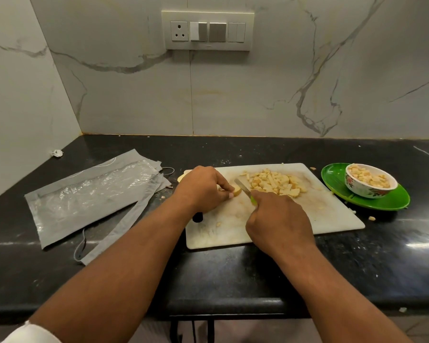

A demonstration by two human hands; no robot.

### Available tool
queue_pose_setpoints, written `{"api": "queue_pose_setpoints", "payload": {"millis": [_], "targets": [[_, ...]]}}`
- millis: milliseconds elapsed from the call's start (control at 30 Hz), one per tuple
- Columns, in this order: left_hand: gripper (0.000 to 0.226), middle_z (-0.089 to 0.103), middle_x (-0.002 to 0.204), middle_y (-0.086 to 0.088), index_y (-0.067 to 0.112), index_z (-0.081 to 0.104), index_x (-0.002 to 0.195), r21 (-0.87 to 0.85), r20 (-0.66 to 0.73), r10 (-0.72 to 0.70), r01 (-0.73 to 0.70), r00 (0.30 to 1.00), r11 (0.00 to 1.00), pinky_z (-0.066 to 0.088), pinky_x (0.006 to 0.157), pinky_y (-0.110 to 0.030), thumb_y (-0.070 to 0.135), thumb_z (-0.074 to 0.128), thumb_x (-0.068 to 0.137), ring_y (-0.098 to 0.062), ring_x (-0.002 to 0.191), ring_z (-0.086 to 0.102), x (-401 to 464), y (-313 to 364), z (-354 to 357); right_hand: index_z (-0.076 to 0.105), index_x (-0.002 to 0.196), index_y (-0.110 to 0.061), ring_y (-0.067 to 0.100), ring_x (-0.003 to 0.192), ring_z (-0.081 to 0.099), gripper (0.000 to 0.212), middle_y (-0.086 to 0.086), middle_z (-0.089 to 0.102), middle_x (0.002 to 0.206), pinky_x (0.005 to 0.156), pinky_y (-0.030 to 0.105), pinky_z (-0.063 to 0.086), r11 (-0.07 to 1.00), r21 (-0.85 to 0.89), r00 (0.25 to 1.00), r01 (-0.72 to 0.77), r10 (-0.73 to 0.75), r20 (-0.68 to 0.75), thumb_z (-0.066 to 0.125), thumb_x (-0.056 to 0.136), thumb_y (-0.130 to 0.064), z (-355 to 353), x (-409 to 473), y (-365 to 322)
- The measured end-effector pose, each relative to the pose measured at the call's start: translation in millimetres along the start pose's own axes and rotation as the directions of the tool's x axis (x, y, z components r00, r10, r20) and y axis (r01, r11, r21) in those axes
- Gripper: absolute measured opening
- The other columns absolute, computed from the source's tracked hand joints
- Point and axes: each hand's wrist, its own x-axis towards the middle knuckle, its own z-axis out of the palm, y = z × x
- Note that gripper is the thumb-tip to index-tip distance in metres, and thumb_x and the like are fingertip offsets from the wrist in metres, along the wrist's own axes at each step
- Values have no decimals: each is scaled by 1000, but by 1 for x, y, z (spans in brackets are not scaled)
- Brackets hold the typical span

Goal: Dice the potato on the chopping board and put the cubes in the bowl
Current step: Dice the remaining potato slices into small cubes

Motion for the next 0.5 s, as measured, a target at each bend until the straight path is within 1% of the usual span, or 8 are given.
{"api": "queue_pose_setpoints", "payload": {"millis": [67, 167, 233, 300, 400, 467, 500], "targets": [[13, 76, 102, 16, 39, 83, 95, -7, -12, -23, 22, 1000, 1000, 56, 87, -32, 47, 81, 84, -6, 97, 63, 2, 1, 1, 49, 144, -31, 24, 111, 60, 56, 1, 64, 127, 84, 34, 47, 1000, -17, 999, 4, -3, 38, 45, 89, -21, -4, 0, -5], [12, 76, 100, 16, 38, 83, 95, 14, -9, -42, 42, 999, 999, 49, 76, -25, 45, 81, 85, -3, 88, 59, 5, 4, 2, 48, 144, -31, 23, 112, 58, 54, -1, 62, 129, 85, 34, 45, 998, -62, 998, 27, -23, 60, 44, 91, -22, -11, -10, -5], [11, 76, 101, 16, 37, 83, 96, 16, 10, -47, 47, 999, 999, 47, 76, -24, 43, 81, 86, -3, 87, 58, 6, 5, 2, 48, 143, -32, 21, 112, 56, 51, -3, 60, 130, 86, 33, 44, 994, -96, 996, 42, -34, 81, 44, 93, -24, -20, -23, 0], [11, 76, 102, 17, 37, 83, 96, 13, 29, -53, 53, 998, 999, 48, 77, -24, 42, 82, 86, -3, 87, 58, 7, 5, 1, 49, 142, -32, 20, 108, 56, 49, -4, 60, 128, 80, 32, 41, 990, -130, 995, 53, -41, 95, 44, 94, -25, -30, -34, 6], [12, 77, 100, 16, 38, 83, 96, 14, 26, -54, 54, 998, 998, 51, 79, -24, 43, 82, 85, -3, 89, 61, 6, 4, 0, 49, 141, -33, 20, 104, 57, 49, -2, 61, 126, 75, 32, 39, 988, -151, 999, 27, -22, 39, 46, 93, -27, -40, -33, 5], [14, 78, 99, 15, 37, 83, 97, 12, 23, -54, 54, 998, 998, 53, 81, -25, 45, 83, 84, -4, 91, 64, 5, 4, -1, 49, 142, -33, 23, 106, 59, 51, -1, 63, 126, 76, 33, 42, 990, -141, 1000, 13, -15, -10, 47, 91, -24, -34, -19, -3], [15, 78, 98, 15, 37, 83, 97, 11, 26, -59, 58, 998, 998, 55, 83, -27, 45, 83, 84, -5, 91, 64, 3, 4, -1, 50, 142, -32, 23, 107, 60, 52, -1, 64, 126, 77, 33, 44, 991, -135, 1000, 17, -19, -11, 47, 91, -23, -28, -11, -8]]}}
